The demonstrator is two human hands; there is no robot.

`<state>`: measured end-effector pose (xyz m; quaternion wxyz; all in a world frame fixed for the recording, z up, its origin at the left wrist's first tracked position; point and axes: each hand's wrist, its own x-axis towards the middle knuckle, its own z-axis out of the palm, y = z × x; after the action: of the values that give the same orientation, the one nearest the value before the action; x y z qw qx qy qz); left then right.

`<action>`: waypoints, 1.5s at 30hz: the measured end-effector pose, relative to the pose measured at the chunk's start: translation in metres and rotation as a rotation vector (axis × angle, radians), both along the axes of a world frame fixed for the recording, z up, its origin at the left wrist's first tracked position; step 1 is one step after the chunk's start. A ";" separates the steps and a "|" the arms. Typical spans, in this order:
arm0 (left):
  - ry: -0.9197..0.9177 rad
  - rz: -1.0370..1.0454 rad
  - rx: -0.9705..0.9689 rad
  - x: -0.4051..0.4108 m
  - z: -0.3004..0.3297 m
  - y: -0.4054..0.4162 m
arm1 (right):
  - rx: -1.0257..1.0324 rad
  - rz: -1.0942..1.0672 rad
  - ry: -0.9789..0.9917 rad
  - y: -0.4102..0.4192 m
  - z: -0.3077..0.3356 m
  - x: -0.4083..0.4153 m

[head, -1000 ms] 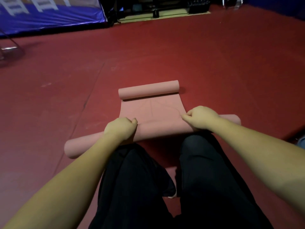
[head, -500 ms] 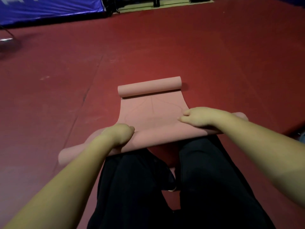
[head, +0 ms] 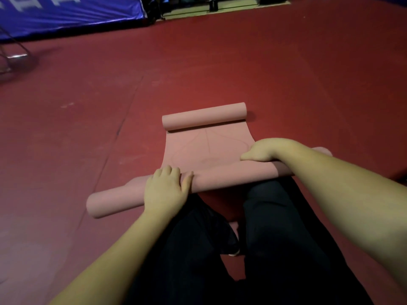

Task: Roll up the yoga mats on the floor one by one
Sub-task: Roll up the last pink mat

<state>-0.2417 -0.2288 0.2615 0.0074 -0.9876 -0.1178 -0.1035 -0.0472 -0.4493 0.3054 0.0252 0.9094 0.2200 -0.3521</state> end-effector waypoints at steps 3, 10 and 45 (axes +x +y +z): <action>0.012 0.052 -0.039 -0.003 0.003 -0.005 | -0.007 0.001 0.022 0.004 -0.003 0.004; 0.009 0.039 -0.129 0.023 0.006 0.009 | 0.299 -0.005 -0.395 -0.011 -0.014 -0.004; 0.145 0.112 -0.145 0.030 0.027 0.007 | 0.041 0.023 -0.066 -0.014 0.008 -0.015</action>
<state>-0.2122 -0.2222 0.2884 -0.0500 -0.9823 -0.1790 -0.0226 -0.0626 -0.4635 0.3131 0.0178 0.9183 0.2366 -0.3170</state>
